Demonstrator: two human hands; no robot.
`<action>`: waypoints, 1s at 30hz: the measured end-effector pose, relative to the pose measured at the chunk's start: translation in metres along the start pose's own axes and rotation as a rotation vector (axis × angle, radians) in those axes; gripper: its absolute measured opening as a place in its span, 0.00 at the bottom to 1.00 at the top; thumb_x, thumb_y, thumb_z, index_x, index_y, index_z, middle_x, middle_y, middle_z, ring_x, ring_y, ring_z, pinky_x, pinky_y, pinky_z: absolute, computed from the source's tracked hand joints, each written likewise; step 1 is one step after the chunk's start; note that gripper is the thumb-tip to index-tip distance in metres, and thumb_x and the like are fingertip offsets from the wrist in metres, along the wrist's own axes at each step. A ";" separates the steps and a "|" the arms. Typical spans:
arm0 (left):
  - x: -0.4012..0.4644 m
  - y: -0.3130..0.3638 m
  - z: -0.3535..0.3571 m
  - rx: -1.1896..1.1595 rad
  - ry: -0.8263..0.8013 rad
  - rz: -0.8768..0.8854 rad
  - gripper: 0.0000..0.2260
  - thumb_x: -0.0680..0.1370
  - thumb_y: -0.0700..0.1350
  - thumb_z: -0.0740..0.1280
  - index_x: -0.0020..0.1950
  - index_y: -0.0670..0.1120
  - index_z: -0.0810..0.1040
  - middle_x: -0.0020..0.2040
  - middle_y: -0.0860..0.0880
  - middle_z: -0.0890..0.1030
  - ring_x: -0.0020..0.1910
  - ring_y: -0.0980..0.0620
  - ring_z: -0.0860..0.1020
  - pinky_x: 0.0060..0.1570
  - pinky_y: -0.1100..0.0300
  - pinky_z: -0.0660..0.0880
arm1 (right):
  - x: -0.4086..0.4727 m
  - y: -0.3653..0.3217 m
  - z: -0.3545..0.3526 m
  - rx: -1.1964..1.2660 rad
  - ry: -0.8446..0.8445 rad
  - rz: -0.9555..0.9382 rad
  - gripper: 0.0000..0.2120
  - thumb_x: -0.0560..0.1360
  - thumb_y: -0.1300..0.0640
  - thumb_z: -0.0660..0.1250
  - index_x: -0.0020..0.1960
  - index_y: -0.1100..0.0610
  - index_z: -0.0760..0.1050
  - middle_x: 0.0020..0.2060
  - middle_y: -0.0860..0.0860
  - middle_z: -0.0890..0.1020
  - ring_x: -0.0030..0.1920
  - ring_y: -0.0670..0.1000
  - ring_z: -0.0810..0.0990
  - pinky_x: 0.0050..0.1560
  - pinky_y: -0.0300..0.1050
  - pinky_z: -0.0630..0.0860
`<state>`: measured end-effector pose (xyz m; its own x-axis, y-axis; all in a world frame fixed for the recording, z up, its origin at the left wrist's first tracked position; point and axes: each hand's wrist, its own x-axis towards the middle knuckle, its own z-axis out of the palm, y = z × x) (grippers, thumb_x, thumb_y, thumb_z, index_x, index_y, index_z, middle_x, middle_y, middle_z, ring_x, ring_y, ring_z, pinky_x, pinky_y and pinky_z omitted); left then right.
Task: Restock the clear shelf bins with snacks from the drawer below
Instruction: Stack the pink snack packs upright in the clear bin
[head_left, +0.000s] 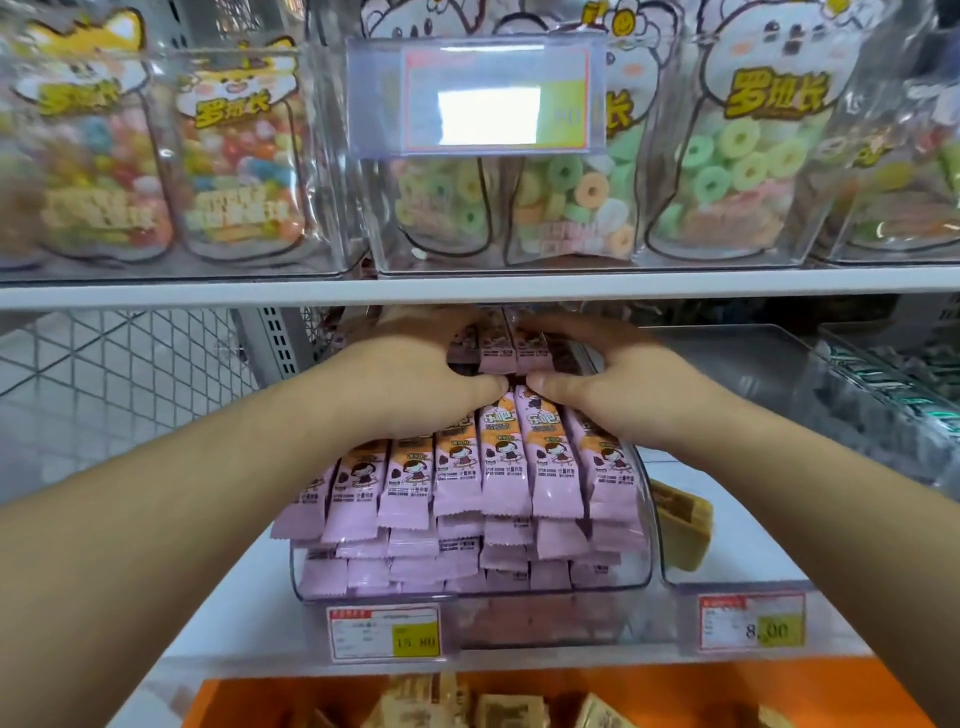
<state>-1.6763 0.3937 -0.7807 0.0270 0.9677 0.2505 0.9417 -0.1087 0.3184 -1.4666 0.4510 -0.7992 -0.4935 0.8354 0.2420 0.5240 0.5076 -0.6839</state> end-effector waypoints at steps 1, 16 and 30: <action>0.001 0.000 0.000 -0.008 -0.004 -0.016 0.23 0.75 0.58 0.72 0.70 0.64 0.73 0.61 0.61 0.75 0.58 0.55 0.72 0.55 0.61 0.69 | 0.001 0.000 0.001 0.002 0.001 0.014 0.26 0.79 0.49 0.73 0.75 0.38 0.72 0.69 0.36 0.74 0.56 0.33 0.70 0.44 0.13 0.61; 0.004 0.000 -0.002 0.027 0.021 -0.093 0.20 0.79 0.62 0.66 0.72 0.70 0.71 0.68 0.57 0.78 0.60 0.47 0.78 0.64 0.50 0.76 | 0.008 -0.008 0.004 0.021 -0.035 0.084 0.26 0.81 0.48 0.69 0.77 0.35 0.68 0.64 0.44 0.77 0.39 0.35 0.80 0.38 0.32 0.73; -0.004 -0.005 0.009 0.022 0.047 -0.062 0.20 0.84 0.61 0.56 0.77 0.71 0.63 0.81 0.64 0.60 0.81 0.49 0.52 0.81 0.44 0.49 | 0.003 -0.007 0.001 0.018 -0.023 0.024 0.27 0.82 0.51 0.69 0.77 0.37 0.68 0.67 0.39 0.72 0.57 0.36 0.68 0.43 0.16 0.63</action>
<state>-1.6785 0.3919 -0.7916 -0.0471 0.9607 0.2734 0.9484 -0.0429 0.3142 -1.4725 0.4496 -0.7940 -0.4968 0.8421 0.2100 0.5230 0.4836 -0.7019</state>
